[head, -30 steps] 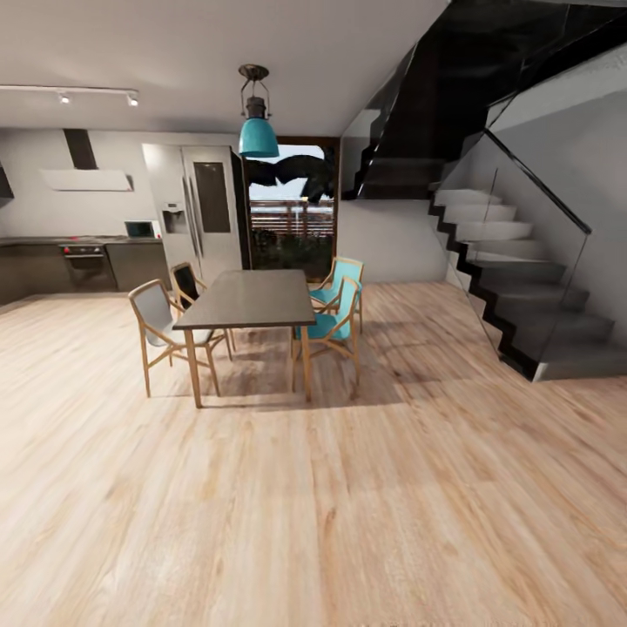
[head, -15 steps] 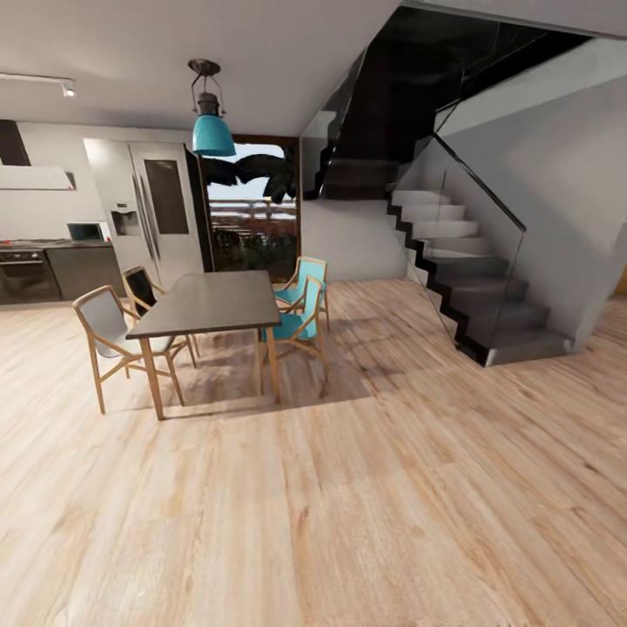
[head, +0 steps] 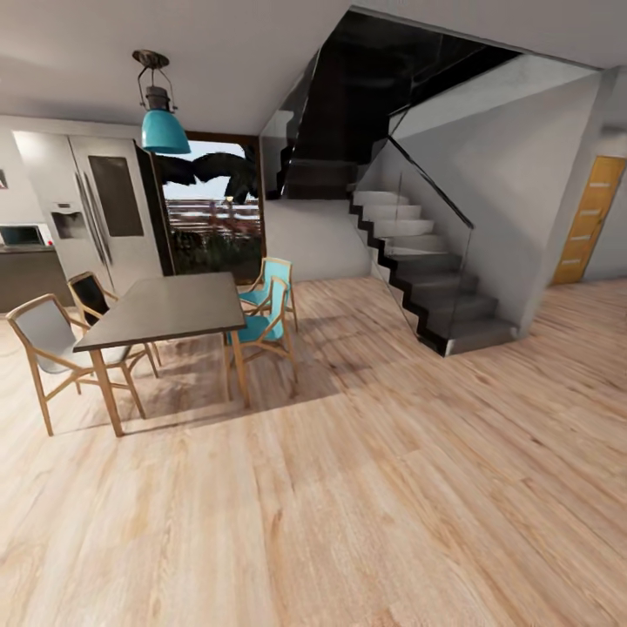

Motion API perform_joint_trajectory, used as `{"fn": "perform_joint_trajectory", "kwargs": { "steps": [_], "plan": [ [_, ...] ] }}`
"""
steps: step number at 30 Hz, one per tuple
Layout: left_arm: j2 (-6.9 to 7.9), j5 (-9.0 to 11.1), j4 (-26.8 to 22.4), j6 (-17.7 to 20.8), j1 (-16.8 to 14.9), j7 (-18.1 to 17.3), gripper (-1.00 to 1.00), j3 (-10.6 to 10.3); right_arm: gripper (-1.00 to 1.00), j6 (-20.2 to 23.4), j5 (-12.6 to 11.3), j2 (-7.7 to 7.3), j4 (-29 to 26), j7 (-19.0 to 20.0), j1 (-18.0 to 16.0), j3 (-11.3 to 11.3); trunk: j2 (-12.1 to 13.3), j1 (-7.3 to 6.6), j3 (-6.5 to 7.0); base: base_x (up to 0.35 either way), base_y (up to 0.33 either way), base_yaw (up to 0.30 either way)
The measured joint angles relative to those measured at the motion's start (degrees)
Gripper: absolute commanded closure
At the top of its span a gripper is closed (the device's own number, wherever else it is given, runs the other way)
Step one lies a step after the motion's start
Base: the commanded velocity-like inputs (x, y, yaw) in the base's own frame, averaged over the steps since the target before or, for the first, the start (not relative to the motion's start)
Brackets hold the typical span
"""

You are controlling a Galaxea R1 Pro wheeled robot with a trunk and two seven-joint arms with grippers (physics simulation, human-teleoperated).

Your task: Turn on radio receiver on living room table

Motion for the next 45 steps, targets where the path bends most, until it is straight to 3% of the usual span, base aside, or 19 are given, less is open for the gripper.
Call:
{"fn": "perform_joint_trajectory", "kwargs": {
  "steps": [40,45],
  "plan": [
    [-0.11,0.17,0.02,-0.14,0.0,-0.26,-1.0,-0.11,-1.0,-0.08,0.0,0.0,0.0,0.0,0.0,0.0,0.0,0.0,0.0,0.0,0.0,-0.271],
    [-0.1,0.1,0.3,-2.55,0.0,-0.26,-1.0,-0.09,-1.0,-0.08,0.0,0.02,0.0,0.0,0.0,0.03,0.0,0.0,0.0,0.0,0.0,-0.276]
  ]
}}
